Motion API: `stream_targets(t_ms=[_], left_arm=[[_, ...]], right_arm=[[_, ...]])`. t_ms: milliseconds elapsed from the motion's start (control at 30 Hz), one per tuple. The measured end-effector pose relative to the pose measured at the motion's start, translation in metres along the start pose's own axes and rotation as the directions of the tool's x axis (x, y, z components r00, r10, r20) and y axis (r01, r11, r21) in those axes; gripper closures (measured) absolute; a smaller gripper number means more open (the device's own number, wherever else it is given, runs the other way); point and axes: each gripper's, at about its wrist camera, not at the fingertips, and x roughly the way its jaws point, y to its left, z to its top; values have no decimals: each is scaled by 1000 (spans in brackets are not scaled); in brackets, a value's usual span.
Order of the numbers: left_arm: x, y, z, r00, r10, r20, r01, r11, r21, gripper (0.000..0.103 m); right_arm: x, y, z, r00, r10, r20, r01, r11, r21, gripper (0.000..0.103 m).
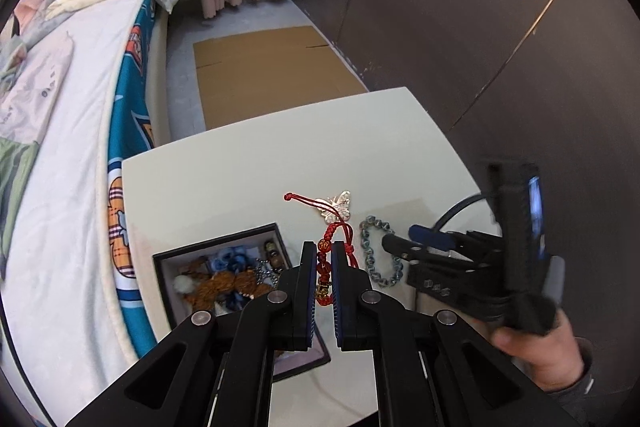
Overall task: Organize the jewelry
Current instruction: 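Release the red cord bracelet into the box with the left gripper while the right grasps the grey bead bracelet, then carry the grey bead bracelet to the black box with the right gripper and release it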
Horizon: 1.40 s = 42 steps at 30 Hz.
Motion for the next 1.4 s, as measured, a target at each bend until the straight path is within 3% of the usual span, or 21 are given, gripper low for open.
stream_targets(t_ms=[100, 167, 200, 300, 467, 800, 900, 967, 1033, 1267, 1400], left_arm=[[-12, 8, 1, 1000, 4, 30, -3, 1000, -12, 96], [-19, 15, -3, 999, -4, 41, 5, 1000, -28, 96], [-20, 18, -5, 999, -3, 42, 5, 999, -32, 96], [-24, 29, -14, 999, -14, 43, 16, 998, -56, 96], [-30, 43, -24, 999, -16, 51, 21, 996, -88, 96], [-23, 64, -34, 998, -49, 37, 54, 987, -151, 95], [-17, 67, -36, 998, -55, 1, 55, 985, -161, 81], [-22, 67, -40, 998, -57, 24, 60, 987, -151, 35], [-32, 70, -45, 997, -38, 64, 47, 988, -148, 22], [-49, 86, -51, 997, 13, 75, 0, 986, -168, 22], [-55, 96, -54, 996, 37, 78, -21, 979, -201, 22]], right_arm=[[1, 12, -1, 997, -70, 12, 70, 996, -54, 64], [1, 16, -2, 992, -123, 25, 125, 989, -79, 80], [0, 15, -3, 990, -137, 28, 139, 987, -84, 92], [-5, 7, -2, 996, -92, 21, 93, 995, -43, 92], [-35, 2, -5, 994, -24, 103, 22, 1000, 18, 93], [-102, 35, -15, 963, 99, 249, -94, 995, -34, 93], [-116, 48, -17, 949, 135, 284, -123, 991, -58, 93], [-120, 58, -18, 943, 161, 291, -143, 986, -79, 93], [-121, 68, -18, 937, 189, 293, -167, 981, -97, 93], [-110, 91, -18, 920, 286, 268, -256, 956, -143, 93], [-107, 107, -18, 892, 385, 236, -354, 921, -164, 93]])
